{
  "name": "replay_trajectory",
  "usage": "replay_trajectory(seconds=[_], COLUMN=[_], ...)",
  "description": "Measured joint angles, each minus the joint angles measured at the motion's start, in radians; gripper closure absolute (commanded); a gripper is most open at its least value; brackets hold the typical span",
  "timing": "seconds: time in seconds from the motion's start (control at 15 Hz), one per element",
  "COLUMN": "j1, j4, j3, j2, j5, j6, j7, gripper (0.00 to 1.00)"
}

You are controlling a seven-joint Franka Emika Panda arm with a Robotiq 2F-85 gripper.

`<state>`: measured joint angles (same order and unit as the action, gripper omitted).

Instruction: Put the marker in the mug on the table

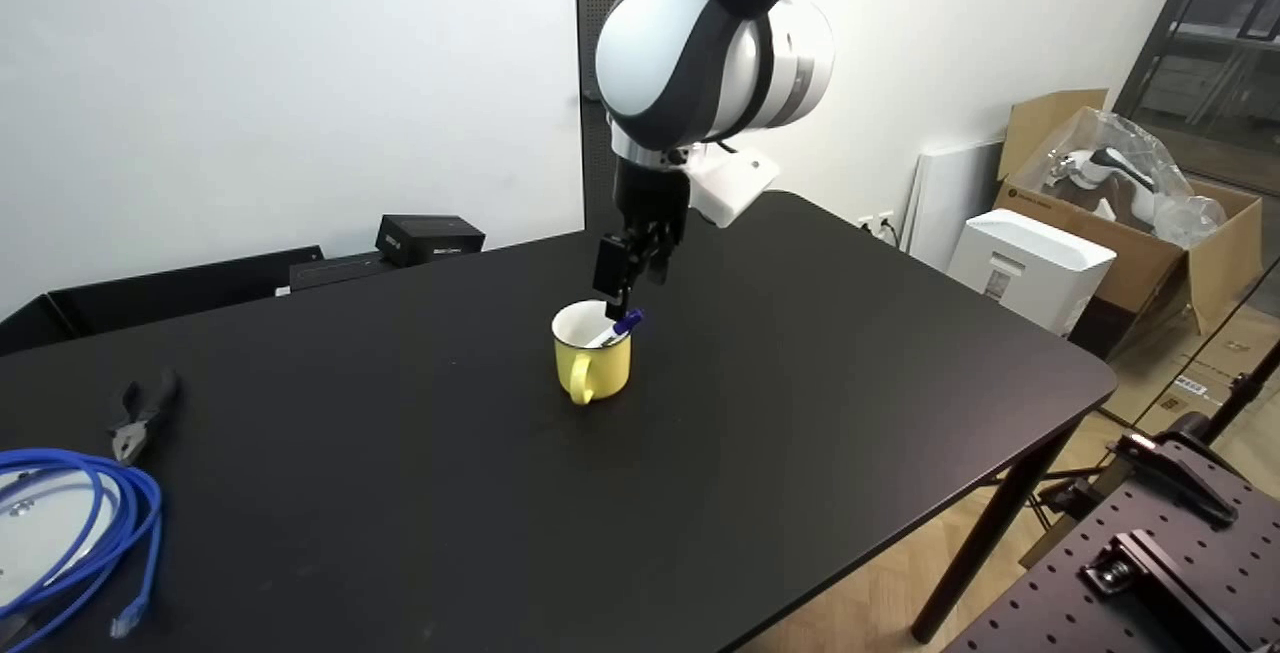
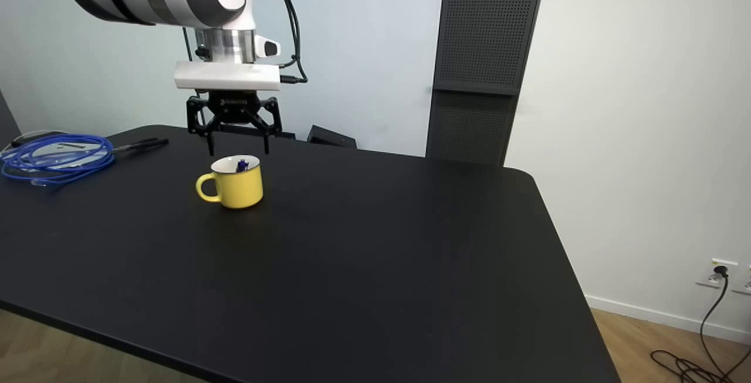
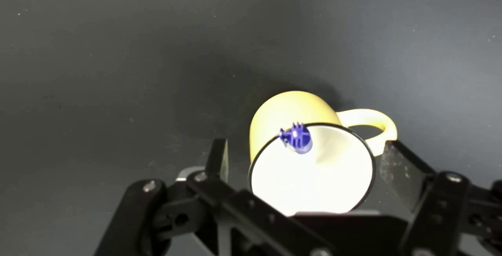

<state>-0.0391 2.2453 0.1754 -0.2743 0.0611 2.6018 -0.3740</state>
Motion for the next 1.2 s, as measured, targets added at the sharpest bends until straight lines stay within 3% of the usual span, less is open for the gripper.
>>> replay_trajectory(seconds=[0.13,0.2,0.33,0.93,1.0,1.2], j1=[0.001,0.001,0.0,0.001,0.001,0.001], j4=[0.002,0.003,0.003,0.003,0.003,0.003], j3=[0.0,0.0,0.0,-0.001,-0.001,-0.001], j2=[-0.001,-0.003,-0.007,-0.011,-0.012,-0.013], j5=[0.0,0.0,0.0,0.0,0.0,0.0], j6=[-0.007,-0.007,-0.008,-0.016,-0.018,-0.023], j7=[-0.006,-0.007,-0.015,-0.02,-0.02,-0.021], gripper=[0.0,0.25,0.31,0.95,0.99,0.94])
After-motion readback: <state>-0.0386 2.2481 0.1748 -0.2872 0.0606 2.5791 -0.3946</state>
